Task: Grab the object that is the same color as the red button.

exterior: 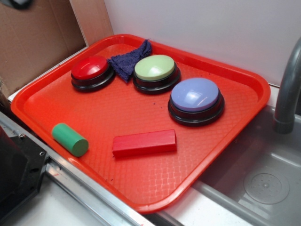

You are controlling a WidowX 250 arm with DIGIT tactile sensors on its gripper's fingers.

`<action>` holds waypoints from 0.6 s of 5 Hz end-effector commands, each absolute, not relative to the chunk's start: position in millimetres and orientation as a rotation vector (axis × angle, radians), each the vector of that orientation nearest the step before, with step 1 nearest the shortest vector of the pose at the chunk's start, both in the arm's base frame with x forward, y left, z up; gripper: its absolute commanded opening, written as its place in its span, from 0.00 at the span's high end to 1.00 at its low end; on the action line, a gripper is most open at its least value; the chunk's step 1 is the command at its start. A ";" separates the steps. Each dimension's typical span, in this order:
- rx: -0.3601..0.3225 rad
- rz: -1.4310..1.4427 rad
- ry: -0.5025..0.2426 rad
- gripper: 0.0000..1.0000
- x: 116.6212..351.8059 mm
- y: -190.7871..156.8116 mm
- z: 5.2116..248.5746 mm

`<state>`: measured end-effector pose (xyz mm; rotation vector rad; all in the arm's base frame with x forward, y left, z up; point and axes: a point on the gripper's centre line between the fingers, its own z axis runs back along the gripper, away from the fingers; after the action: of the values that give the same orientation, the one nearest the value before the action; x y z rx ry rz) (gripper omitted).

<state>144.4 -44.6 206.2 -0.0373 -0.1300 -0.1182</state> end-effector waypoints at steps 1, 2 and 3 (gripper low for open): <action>-0.060 -0.180 -0.287 0.00 166.9 -78.8 151.7; -0.043 -0.197 -0.294 0.00 176.0 -91.8 119.6; -0.098 -0.297 -0.278 0.00 186.6 -100.6 94.3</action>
<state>181.7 -98.2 84.3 -0.0849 -0.2379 -0.3036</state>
